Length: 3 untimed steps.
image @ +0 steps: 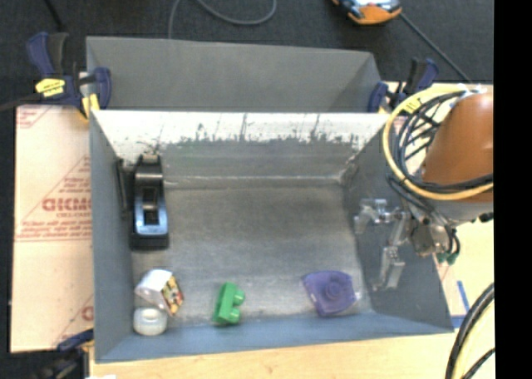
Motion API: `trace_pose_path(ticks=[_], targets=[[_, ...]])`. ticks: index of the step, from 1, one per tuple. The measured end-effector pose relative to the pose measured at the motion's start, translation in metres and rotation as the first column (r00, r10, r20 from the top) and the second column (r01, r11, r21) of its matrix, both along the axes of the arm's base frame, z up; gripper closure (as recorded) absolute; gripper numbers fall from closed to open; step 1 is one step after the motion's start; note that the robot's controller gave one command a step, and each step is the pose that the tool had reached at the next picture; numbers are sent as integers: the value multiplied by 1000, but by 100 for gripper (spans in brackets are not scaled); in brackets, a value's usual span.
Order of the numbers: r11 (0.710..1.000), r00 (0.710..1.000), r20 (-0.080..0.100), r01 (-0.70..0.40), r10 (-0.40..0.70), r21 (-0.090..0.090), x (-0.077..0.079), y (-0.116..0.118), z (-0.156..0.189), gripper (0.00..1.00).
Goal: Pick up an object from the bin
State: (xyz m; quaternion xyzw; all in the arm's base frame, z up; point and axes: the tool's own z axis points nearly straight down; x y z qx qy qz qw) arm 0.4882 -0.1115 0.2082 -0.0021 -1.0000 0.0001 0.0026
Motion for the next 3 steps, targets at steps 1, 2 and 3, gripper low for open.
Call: trace_pose_path(ticks=[1, 2, 3], targets=[[1000, 1000, 8, -5, 5, -2, 2, 1, 4, 0], [996, 996, 13, -87, 87, -3, 2, 0, -69, 0], [993, 993, 3, -114, 114, 0, -2, 2, -119, 0]])
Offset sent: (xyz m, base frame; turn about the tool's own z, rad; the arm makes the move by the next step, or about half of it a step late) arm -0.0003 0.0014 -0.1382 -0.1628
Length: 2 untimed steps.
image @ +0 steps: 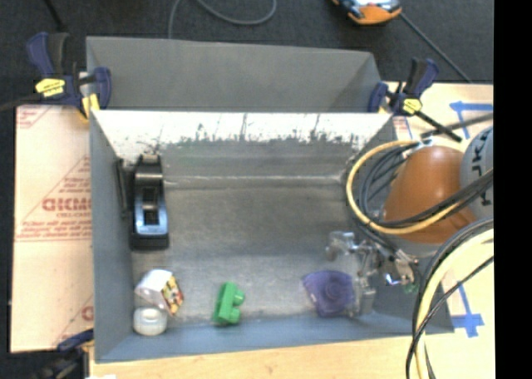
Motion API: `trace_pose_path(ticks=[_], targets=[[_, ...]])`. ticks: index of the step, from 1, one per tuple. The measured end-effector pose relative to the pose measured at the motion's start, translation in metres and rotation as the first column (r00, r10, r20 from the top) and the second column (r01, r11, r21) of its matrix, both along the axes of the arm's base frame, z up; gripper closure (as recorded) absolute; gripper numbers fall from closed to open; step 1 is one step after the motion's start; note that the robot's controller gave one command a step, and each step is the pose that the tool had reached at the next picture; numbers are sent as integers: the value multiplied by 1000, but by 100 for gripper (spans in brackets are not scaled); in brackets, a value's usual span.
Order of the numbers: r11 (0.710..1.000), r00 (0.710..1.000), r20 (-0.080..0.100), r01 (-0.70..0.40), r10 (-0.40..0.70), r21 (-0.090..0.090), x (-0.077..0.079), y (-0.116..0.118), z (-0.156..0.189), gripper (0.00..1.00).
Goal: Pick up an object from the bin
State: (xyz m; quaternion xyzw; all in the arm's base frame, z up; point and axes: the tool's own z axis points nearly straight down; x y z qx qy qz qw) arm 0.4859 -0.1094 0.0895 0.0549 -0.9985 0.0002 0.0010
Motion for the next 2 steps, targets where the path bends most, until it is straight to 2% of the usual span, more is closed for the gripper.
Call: trace_pose_path(ticks=[1, 2], targets=[[1000, 1000, 6, 3, -3, 0, 15, 18, 42, 0], [975, 975, 6, 221, -221, 1, 7, 14, 0, 0]])
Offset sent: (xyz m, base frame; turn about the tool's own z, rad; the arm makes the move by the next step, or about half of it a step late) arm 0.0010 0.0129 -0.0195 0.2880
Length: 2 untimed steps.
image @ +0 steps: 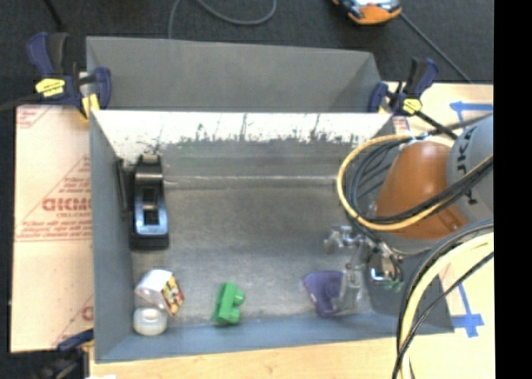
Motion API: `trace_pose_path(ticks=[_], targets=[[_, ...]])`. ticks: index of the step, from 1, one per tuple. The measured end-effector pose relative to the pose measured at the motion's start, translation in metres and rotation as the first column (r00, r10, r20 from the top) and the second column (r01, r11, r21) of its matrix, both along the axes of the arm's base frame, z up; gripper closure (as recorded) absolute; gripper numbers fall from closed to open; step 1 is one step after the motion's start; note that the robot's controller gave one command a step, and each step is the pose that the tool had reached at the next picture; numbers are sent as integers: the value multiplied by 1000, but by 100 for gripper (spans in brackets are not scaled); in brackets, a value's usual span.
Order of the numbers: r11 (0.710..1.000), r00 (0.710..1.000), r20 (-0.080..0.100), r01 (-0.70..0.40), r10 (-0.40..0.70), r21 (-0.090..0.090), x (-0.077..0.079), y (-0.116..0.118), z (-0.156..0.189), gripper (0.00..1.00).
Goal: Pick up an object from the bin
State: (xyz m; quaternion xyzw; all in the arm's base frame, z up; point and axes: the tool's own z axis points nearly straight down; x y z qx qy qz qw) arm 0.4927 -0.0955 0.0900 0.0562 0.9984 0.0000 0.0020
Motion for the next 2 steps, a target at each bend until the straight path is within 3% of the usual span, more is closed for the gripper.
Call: trace_pose_path(ticks=[1, 2], targets=[[963, 963, 5, -268, 268, -2, -1, 6, -12, 100], [963, 963, 5, -268, 268, -2, -1, 6, -12, 100]])
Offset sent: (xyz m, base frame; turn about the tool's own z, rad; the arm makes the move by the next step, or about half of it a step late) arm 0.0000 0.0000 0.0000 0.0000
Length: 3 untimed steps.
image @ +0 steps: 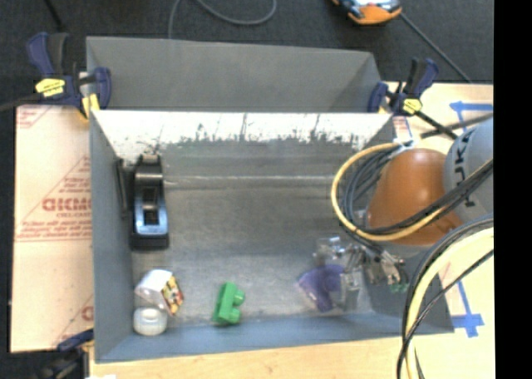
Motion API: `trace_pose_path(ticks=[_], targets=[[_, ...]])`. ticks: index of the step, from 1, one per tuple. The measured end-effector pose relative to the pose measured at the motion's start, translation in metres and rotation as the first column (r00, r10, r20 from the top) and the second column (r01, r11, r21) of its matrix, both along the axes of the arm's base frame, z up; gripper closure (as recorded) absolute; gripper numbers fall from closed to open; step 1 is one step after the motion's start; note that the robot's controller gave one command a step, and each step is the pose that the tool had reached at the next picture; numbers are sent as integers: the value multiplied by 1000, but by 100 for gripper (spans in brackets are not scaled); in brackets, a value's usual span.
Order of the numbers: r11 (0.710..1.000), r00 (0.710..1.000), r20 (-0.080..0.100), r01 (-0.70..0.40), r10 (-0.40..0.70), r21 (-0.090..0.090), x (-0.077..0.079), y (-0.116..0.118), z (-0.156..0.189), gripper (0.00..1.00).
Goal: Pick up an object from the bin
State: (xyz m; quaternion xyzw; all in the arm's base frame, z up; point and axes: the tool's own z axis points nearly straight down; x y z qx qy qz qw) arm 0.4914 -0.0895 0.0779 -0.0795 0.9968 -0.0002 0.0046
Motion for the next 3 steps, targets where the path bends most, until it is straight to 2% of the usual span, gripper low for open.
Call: trace_pose_path(ticks=[2, 3], targets=[[1000, 1000, -1, -1, 1, 0, 0, 0, 6, 100], [1000, 1000, -7, -2, 2, 0, -2, 0, 21, 100]])
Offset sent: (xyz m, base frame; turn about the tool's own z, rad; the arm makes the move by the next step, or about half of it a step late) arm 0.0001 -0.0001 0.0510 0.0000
